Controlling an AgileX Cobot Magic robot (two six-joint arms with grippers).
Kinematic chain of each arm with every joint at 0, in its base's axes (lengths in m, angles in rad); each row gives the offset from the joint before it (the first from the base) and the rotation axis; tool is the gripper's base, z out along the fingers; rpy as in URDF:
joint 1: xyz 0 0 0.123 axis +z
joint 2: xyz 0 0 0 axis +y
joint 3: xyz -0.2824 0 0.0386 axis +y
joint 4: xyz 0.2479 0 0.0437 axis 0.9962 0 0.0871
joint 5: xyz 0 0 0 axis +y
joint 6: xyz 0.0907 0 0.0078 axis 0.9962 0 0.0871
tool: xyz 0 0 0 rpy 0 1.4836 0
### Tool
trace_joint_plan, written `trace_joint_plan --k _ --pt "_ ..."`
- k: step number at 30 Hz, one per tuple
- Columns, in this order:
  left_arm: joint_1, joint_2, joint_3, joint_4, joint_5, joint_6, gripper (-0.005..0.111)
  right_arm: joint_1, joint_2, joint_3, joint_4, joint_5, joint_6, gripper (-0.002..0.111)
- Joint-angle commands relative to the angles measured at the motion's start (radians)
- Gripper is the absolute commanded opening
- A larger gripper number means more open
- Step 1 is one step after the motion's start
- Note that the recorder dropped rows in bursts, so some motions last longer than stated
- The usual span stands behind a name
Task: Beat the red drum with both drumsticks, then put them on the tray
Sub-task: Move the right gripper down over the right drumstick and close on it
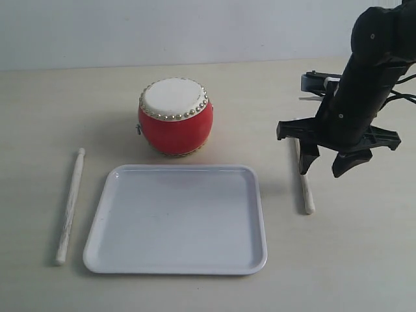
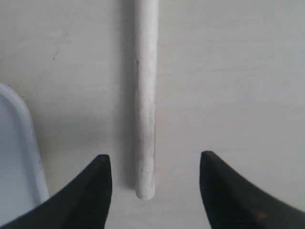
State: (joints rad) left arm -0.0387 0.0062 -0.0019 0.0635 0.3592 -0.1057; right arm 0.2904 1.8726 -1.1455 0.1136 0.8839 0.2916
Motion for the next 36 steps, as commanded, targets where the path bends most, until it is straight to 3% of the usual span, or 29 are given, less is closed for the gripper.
trace_joint_plan --k 1,25,31,36 --pt "0.001 -0.006 0.002 0.003 -0.005 -0.004 0.0 0.001 0.014 -0.018 -0.033 -0.01 0.029 0.054" --pt "0.001 -0.006 0.002 0.003 -0.005 -0.004 0.0 0.025 0.154 -0.078 -0.051 -0.005 0.005 0.054" --pt "0.001 -0.006 0.002 0.003 -0.005 -0.004 0.0 0.059 0.154 -0.078 -0.062 -0.045 0.051 0.044" --pt "0.001 -0.006 0.002 0.003 -0.005 -0.004 0.0 0.059 0.154 -0.078 -0.079 -0.042 0.062 0.044"
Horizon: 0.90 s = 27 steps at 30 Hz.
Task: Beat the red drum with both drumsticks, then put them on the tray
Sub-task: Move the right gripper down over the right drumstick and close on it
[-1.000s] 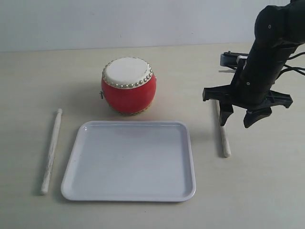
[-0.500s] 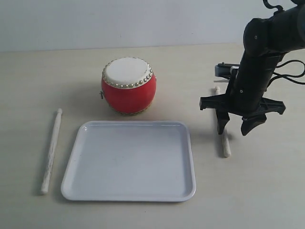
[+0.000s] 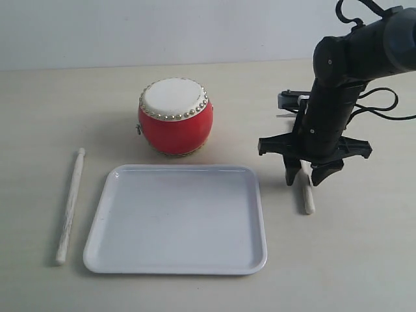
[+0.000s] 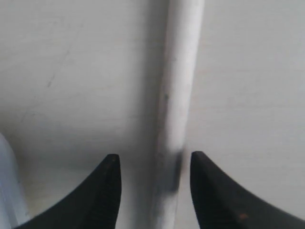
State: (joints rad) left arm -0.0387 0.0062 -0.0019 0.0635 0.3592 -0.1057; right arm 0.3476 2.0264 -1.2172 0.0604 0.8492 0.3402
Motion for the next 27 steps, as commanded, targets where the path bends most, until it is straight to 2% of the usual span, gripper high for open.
trace_joint_plan --k 1,19,26,27 --pt "0.001 -0.006 0.002 0.003 -0.005 -0.004 0.0 0.002 0.0 -0.006 -0.026 -0.007 0.013 0.044" --pt "0.001 -0.006 0.002 0.003 -0.005 -0.004 0.0 0.002 0.009 0.014 -0.037 0.013 0.015 0.043" --pt "0.001 -0.006 0.002 0.003 -0.005 -0.004 0.0 0.002 0.011 0.014 -0.037 0.015 0.015 0.032" --pt "0.001 -0.006 0.002 0.003 -0.005 -0.004 0.0 0.002 0.011 0.014 -0.037 0.017 0.015 0.025"
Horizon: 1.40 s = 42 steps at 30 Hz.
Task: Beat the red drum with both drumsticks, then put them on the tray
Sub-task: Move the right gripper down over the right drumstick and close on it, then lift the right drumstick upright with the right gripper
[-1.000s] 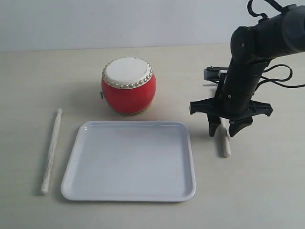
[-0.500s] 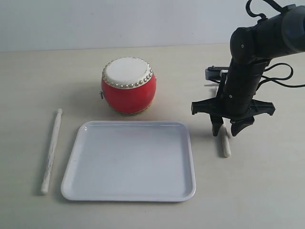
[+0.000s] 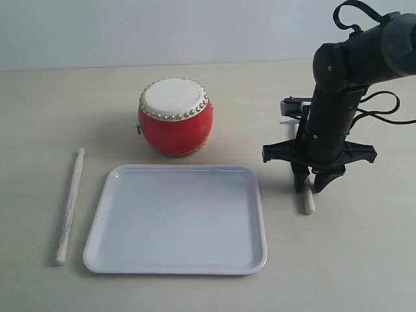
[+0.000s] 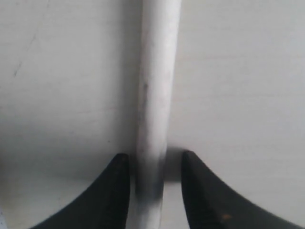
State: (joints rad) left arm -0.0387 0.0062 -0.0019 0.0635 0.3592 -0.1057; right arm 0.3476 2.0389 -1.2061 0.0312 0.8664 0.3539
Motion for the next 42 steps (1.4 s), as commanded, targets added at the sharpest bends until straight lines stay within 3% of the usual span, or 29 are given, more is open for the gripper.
trace_joint_plan --k 1,2,4,9,16,24,28,33,36,42 --pt "0.001 -0.006 0.002 0.003 -0.005 -0.004 0.0 0.002 -0.001 0.003 -0.008 0.002 0.001 0.02" --pt "0.001 -0.006 0.002 0.003 -0.005 -0.004 0.0 0.002 -0.001 0.003 -0.008 0.008 0.001 0.008" --pt "0.001 -0.006 0.002 0.003 -0.005 -0.004 0.0 0.002 -0.001 0.003 -0.008 0.01 0.001 0.0" --pt "0.001 -0.006 0.002 0.003 -0.005 -0.004 0.0 0.002 -0.034 -0.006 -0.005 0.002 -0.014 0.0" --pt "0.001 -0.006 0.002 0.003 -0.005 -0.004 0.0 0.0 -0.239 -0.108 -0.018 -0.056 -0.208 0.0" --pt "0.001 -0.006 0.002 0.003 -0.005 -0.004 0.0 0.0 -0.434 -0.015 0.312 -0.361 -0.705 0.0" --pt "0.001 -0.006 0.002 0.003 -0.005 -0.004 0.0 0.0 -0.431 0.088 0.568 -0.615 -0.98 0.0" --pt "0.001 -0.006 0.002 0.003 -0.005 -0.004 0.0 0.0 -0.376 0.145 0.811 -0.659 -1.38 0.0" --pt "0.001 -0.006 0.002 0.003 -0.005 -0.004 0.0 0.0 -0.352 0.125 0.943 -0.709 -1.477 0.0" --pt "0.001 -0.006 0.002 0.003 -0.005 -0.004 0.0 0.0 -0.357 0.07 0.963 -0.652 -1.497 0.0"
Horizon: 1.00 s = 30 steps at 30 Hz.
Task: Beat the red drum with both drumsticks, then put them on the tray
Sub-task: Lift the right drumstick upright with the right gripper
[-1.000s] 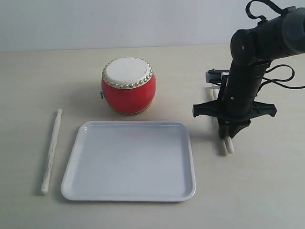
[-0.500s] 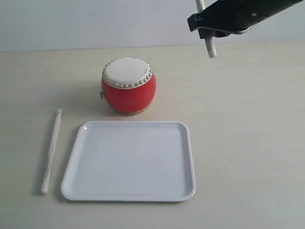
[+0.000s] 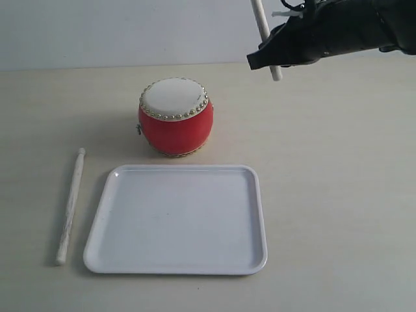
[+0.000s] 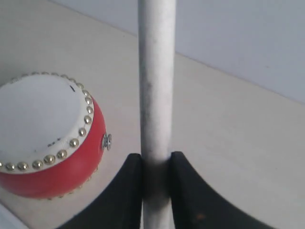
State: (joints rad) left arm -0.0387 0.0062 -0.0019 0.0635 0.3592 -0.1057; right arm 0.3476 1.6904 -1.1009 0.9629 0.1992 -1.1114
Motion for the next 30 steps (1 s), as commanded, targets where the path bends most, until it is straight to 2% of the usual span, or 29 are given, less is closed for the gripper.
trace_joint_plan --k 1,8,12,20,22,24,27,30 --pt "0.001 -0.006 0.002 0.003 -0.005 -0.004 0.0 0.0 -0.01 -0.037 0.031 0.015 -0.031 0.0" --pt "0.001 -0.006 0.002 0.006 -0.007 0.003 0.0 0.0 -0.01 -0.043 0.031 0.013 -0.027 0.0" --pt "0.001 -0.006 0.002 0.067 -0.056 0.002 0.0 0.0 -0.01 -0.043 0.031 0.013 -0.015 0.0" --pt "0.001 -0.006 0.002 0.115 -0.056 0.007 0.0 0.0 -0.01 -0.043 0.032 0.013 -0.011 0.0" --pt "0.001 -0.006 0.002 0.132 -0.114 0.021 0.0 0.0 -0.01 -0.043 0.032 0.015 -0.009 0.0" --pt "0.001 -0.006 0.002 0.064 -0.223 -0.026 0.0 0.0 -0.01 -0.043 0.032 0.015 -0.008 0.0" --pt "0.001 -0.006 0.002 -0.029 -0.387 -0.21 0.0 0.0 -0.01 -0.043 0.032 0.012 -0.008 0.0" --pt "0.001 -0.006 0.002 -0.038 -0.497 -0.424 0.0 0.0 -0.01 -0.043 0.032 0.012 -0.008 0.0"
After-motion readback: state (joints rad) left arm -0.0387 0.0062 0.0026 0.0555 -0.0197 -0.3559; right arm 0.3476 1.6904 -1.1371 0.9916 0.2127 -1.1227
